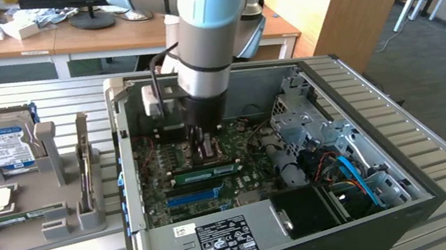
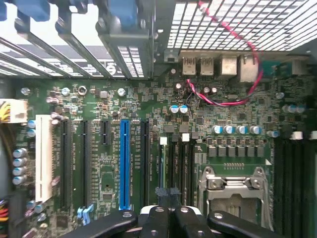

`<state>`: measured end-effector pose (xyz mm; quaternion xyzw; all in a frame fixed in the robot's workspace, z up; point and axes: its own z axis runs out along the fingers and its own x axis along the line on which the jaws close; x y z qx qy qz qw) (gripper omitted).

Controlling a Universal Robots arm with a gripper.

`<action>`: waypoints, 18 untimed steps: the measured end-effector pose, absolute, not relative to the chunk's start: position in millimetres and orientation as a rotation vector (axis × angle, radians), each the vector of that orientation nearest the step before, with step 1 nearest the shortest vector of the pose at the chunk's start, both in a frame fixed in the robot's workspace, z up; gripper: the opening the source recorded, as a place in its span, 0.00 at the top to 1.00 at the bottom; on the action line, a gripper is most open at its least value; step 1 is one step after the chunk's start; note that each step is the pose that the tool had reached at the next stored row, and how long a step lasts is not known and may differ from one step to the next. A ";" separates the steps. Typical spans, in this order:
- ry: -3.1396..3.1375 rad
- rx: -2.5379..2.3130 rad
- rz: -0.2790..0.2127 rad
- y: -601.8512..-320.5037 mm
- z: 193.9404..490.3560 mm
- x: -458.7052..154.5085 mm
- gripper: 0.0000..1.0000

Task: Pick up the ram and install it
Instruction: 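Press down the ram until it locks into place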

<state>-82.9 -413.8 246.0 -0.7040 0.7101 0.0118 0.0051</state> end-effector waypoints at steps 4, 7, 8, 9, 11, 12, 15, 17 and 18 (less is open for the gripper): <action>2.224 -2.205 0.037 -413.8 279.9 -83.0 0.90; 2.224 -2.205 0.037 -413.8 297.0 -83.0 0.90; 2.223 -2.205 0.037 -413.8 301.0 -82.9 0.90; 2.224 -2.205 0.037 -413.8 305.3 -82.9 0.90; 2.223 -2.205 0.037 -413.8 312.8 -82.9 0.90; 2.223 -2.205 0.037 -413.8 316.3 -82.9 0.90; 2.223 -2.204 0.037 -413.8 327.0 -82.9 0.90; 2.224 -2.205 0.037 -413.8 332.9 -82.9 0.90; 2.224 -2.205 0.037 -413.8 334.7 -82.9 0.90</action>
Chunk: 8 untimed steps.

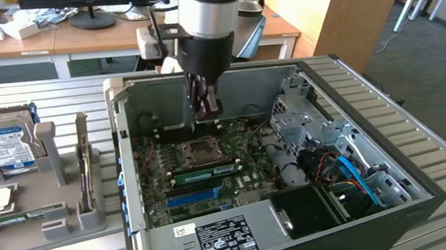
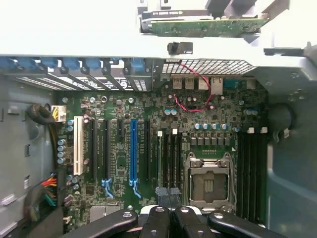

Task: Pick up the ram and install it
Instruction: 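Press down the ram until it locks into place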

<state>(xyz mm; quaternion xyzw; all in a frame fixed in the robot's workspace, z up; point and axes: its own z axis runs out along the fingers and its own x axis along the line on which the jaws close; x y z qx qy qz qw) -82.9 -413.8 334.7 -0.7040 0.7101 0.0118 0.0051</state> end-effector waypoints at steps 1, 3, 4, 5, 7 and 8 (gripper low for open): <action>2.223 -2.205 0.037 -413.8 335.1 -82.9 0.90; 2.223 -2.204 0.037 -413.8 335.1 -82.9 0.90; 2.223 -2.204 0.037 -413.8 335.1 -82.9 0.90; 2.223 -2.204 0.037 -413.8 335.1 -82.9 0.90; 2.224 -2.205 0.037 -413.8 335.3 -79.9 0.90; 2.224 -2.205 0.038 -413.9 335.2 -77.5 0.90</action>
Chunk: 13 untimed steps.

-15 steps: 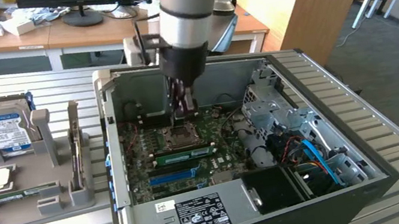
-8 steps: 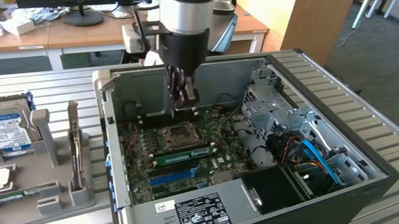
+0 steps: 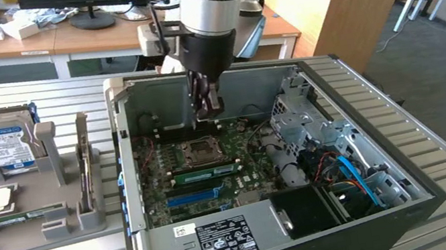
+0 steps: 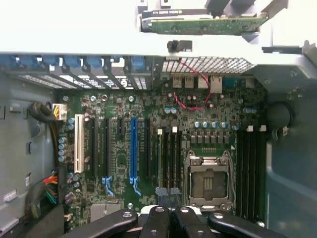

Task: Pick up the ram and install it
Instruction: 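Press down the ram until it locks into place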

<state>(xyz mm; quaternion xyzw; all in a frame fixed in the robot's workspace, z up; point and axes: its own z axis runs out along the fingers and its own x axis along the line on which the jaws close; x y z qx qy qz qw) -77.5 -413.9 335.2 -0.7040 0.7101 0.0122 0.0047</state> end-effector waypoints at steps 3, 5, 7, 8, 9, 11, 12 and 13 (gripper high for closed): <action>2.225 -2.207 0.042 -414.1 335.2 -70.8 0.90; 2.227 -2.208 0.046 -414.4 335.2 -65.8 0.90; 2.229 -2.210 0.049 -414.6 335.2 -60.4 0.90; 2.230 -2.211 0.051 -414.7 335.2 -57.8 0.90; 2.231 -2.211 0.053 -414.8 335.2 -55.3 0.90; 2.232 -2.213 0.056 -415.0 335.2 -50.7 0.90; 2.233 -2.213 0.058 -415.0 335.2 -48.7 0.90; 2.233 -2.214 0.059 -415.1 335.2 -47.4 0.90</action>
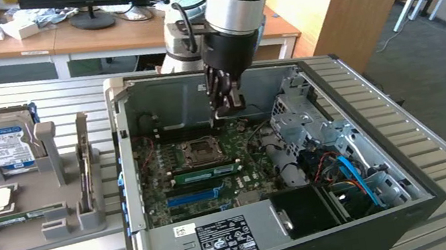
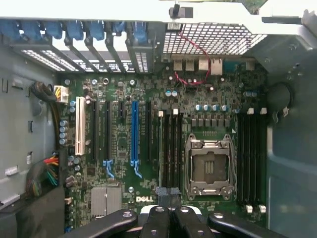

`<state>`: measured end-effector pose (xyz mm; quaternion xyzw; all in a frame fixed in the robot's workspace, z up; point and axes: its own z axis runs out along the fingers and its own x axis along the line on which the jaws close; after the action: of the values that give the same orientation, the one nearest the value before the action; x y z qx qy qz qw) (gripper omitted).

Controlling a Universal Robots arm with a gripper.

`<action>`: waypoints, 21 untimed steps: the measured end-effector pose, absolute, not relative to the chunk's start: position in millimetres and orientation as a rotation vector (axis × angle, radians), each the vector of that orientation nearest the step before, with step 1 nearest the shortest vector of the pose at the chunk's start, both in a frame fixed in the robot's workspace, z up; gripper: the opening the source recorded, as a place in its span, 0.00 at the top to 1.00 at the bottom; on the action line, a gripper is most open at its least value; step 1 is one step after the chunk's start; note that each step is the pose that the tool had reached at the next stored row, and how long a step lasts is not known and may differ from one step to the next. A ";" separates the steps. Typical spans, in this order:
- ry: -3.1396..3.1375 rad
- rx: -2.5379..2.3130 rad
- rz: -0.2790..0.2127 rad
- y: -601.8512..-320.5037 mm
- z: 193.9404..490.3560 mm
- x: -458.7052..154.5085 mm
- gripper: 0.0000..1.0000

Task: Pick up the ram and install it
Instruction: 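Press down the ram until it locks into place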

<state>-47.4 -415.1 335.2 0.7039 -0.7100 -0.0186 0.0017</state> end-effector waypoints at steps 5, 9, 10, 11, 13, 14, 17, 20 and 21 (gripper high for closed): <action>-2.228 2.209 -0.059 -415.0 335.2 -47.1 0.90; -2.228 2.209 -0.059 -415.0 335.2 -47.1 0.90; -2.228 2.209 -0.059 -415.0 335.2 -47.1 0.90; -2.228 2.209 -0.059 -415.0 335.2 -47.1 0.90; -2.228 2.209 -0.058 -415.0 335.2 -47.1 0.90; -2.228 2.209 -0.058 -415.0 335.2 -47.1 0.90; -2.237 2.200 -0.059 -415.0 335.2 -47.1 0.90; -2.273 2.164 -0.059 -415.0 335.1 -47.1 0.90; -2.289 2.147 -0.059 -415.0 335.1 -47.1 0.90</action>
<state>-47.1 -415.0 335.1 0.6840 -0.7292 -0.0187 0.0012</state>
